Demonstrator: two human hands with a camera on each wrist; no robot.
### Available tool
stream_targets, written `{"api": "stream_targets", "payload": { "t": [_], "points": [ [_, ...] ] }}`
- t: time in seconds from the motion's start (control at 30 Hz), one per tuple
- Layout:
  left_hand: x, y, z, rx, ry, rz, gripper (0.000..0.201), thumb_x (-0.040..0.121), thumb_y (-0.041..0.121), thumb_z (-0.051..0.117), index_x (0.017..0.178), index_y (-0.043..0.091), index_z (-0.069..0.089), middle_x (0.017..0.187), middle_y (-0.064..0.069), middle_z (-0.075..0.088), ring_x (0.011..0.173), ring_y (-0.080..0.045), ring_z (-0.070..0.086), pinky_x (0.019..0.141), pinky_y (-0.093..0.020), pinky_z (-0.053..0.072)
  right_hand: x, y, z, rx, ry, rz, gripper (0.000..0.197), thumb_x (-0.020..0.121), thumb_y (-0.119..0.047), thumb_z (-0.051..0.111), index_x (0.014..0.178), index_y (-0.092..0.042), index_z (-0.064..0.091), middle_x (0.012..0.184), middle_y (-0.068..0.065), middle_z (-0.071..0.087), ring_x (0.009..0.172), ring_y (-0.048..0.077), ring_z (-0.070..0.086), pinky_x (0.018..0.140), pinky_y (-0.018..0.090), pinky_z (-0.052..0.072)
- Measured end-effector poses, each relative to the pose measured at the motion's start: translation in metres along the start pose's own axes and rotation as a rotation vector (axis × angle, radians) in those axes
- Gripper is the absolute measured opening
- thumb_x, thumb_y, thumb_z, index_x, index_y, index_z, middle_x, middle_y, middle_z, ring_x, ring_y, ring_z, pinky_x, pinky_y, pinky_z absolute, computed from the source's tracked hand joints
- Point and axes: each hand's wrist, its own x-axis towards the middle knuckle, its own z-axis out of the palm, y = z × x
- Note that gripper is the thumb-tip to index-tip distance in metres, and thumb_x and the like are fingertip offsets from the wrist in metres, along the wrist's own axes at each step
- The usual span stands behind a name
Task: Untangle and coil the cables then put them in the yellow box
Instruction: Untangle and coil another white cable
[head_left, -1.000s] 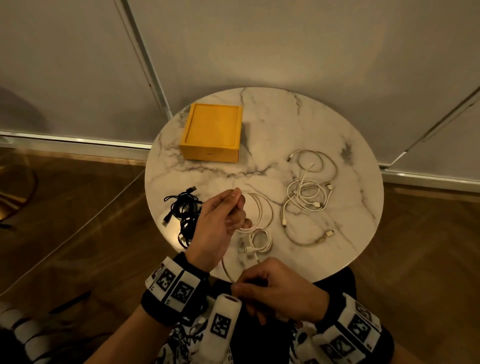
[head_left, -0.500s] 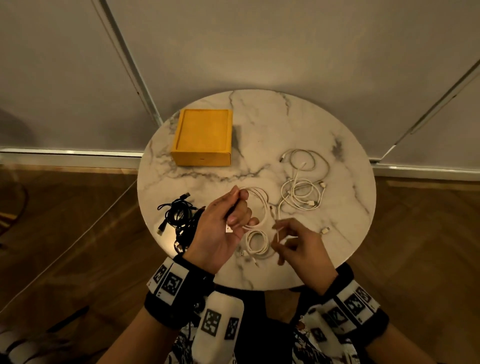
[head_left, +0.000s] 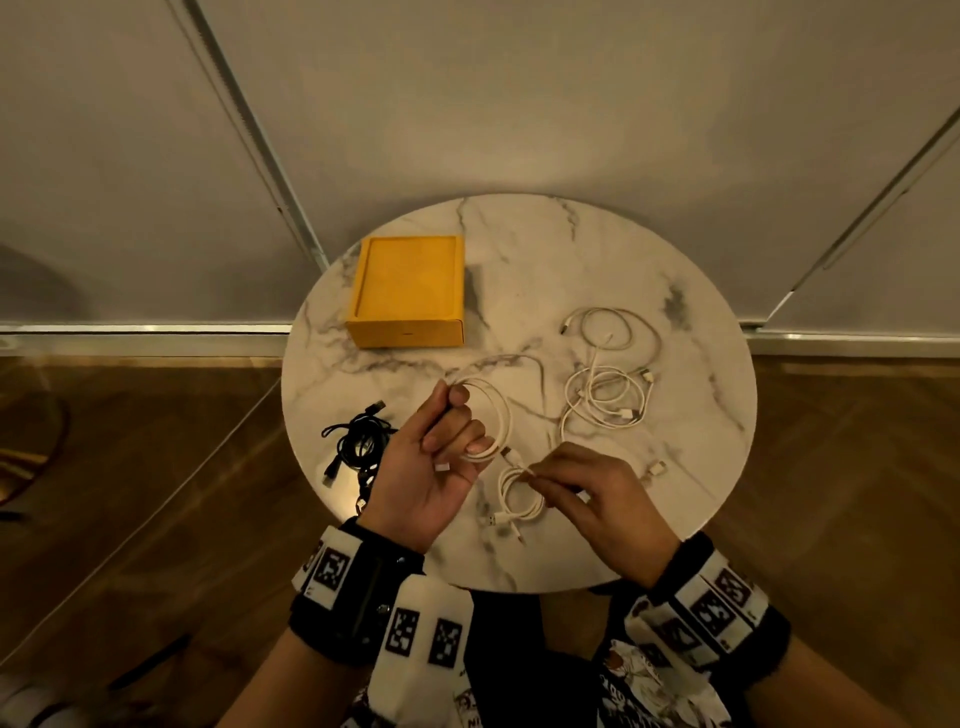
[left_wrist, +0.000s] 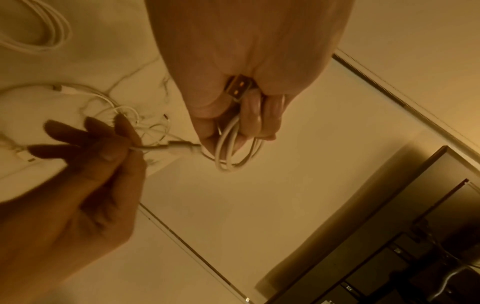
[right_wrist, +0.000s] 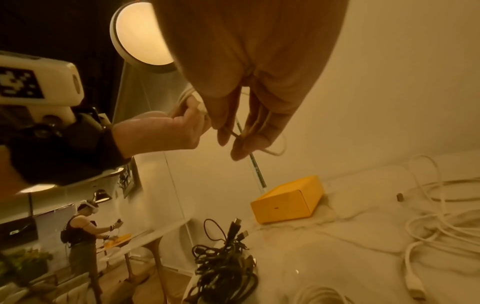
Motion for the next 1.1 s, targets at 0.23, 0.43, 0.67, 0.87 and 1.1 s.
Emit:
{"api": "stream_targets", "payload": {
  "t": [0.23, 0.43, 0.67, 0.87, 1.1],
  "points": [
    [0.004, -0.022, -0.001, 0.213, 0.096, -0.018, 0.026, 0.094, 0.027, 0.041, 0.077, 0.009, 0.05, 0.038, 0.01, 0.028, 0.032, -0.003, 0.027, 0.047, -0.02, 0.043, 0.009, -0.018, -0.006, -0.019, 0.042, -0.105, 0.017, 0.095, -0.016, 0.057, 0.103, -0.014, 0.072, 0.094, -0.001, 0.062, 0.081, 0.011, 0.06, 0.07, 0.023, 0.045],
    [0.008, -0.034, -0.007, 0.641, 0.176, 0.348, 0.029, 0.1, 0.021, 0.041, 0.076, 0.007, 0.049, 0.049, 0.007, 0.031, 0.044, -0.006, 0.027, 0.05, -0.02, 0.03, 0.008, -0.033, -0.005, 0.773, 0.127, 0.292, 0.044, 0.086, -0.015, 0.065, 0.128, -0.01, 0.054, 0.107, 0.01, 0.071, 0.1, 0.023, 0.067, 0.08, 0.032, 0.056],
    [0.009, -0.044, -0.007, 1.065, 0.042, 0.53, 0.035, 0.101, 0.025, 0.039, 0.075, 0.003, 0.047, 0.054, 0.01, 0.034, 0.051, -0.01, 0.027, 0.051, -0.021, 0.028, 0.021, -0.028, -0.007, 0.437, 0.316, 0.272, 0.018, 0.087, -0.022, 0.064, 0.099, -0.01, 0.068, 0.084, 0.006, 0.073, 0.07, 0.02, 0.072, 0.058, 0.019, 0.048],
    [0.014, -0.039, -0.013, 0.906, 0.155, 0.507, 0.034, 0.103, 0.015, 0.037, 0.071, 0.009, 0.046, 0.057, 0.007, 0.033, 0.05, -0.005, 0.028, 0.049, -0.017, 0.027, 0.022, -0.03, -0.029, 0.677, 0.456, 0.228, 0.023, 0.09, -0.016, 0.056, 0.081, 0.004, 0.064, 0.085, 0.019, 0.072, 0.081, 0.03, 0.069, 0.066, 0.027, 0.048],
    [0.033, 0.003, -0.018, 0.496, 0.313, 0.45, 0.03, 0.104, 0.013, 0.034, 0.078, 0.009, 0.048, 0.045, 0.01, 0.036, 0.039, -0.005, 0.028, 0.047, -0.02, 0.038, -0.019, -0.019, -0.039, 0.789, -0.033, 0.214, 0.051, 0.087, -0.035, 0.065, 0.071, 0.013, 0.056, 0.067, 0.022, 0.062, 0.054, 0.033, 0.056, 0.057, 0.036, 0.045]
  ]
}}
